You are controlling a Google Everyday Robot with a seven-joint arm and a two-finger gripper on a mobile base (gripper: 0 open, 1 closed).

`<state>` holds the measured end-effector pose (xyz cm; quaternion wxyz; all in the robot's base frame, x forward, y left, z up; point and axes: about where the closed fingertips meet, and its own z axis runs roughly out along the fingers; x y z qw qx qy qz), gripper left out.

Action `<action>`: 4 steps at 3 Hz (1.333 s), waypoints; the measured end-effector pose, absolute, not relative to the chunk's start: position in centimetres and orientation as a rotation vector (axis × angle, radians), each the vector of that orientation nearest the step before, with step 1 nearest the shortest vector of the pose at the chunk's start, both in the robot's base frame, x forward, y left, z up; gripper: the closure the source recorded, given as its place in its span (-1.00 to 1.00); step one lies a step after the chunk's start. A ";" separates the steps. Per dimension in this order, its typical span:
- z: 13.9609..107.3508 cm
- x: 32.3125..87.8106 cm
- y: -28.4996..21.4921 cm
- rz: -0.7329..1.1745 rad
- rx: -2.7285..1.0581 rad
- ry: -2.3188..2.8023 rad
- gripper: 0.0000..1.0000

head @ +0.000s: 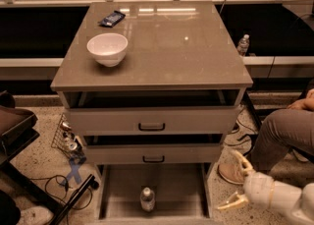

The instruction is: Pick blue plastic bottle from bottom drawer and place on counter

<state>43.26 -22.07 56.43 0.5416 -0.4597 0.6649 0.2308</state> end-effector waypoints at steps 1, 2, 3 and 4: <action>49.5 43.4 -19.0 0.624 -1.079 1.563 -1.00; 44.3 43.7 -15.2 0.676 -1.104 1.568 -1.00; 39.6 44.0 -11.8 0.724 -1.117 1.592 -1.00; 39.1 44.2 -11.5 0.730 -1.117 1.593 -1.00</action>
Offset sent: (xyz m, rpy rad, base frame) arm 0.0077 0.1115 -0.1869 0.0502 0.1000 0.1131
